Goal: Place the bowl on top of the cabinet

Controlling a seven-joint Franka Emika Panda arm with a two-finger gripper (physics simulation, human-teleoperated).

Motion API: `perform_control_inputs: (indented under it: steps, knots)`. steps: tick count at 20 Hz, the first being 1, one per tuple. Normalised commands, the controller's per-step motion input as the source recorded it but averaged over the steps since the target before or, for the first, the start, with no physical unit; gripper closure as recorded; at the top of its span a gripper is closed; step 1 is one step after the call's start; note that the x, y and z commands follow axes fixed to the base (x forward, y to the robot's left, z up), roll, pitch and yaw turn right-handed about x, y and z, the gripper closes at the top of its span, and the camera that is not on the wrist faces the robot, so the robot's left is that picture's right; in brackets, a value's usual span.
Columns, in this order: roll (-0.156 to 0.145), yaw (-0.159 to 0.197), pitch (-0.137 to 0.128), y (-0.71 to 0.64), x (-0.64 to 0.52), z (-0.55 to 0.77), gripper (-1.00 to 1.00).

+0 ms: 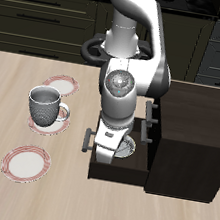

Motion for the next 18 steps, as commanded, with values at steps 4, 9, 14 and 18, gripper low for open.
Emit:
perform_control_inputs:
  steps: [4,9,14,18]
  knots:
    - [0.004,0.002,-0.03,-0.03,-0.02,0.2,1.0]
    - [0.003,0.004,-0.017,0.0,-0.01,0.12,1.0]
    - [-0.003,-0.007,-0.033,-0.02,0.05,0.16,1.0]
    - [-0.016,-0.029,-0.07,-0.05,0.09,0.25,1.0]
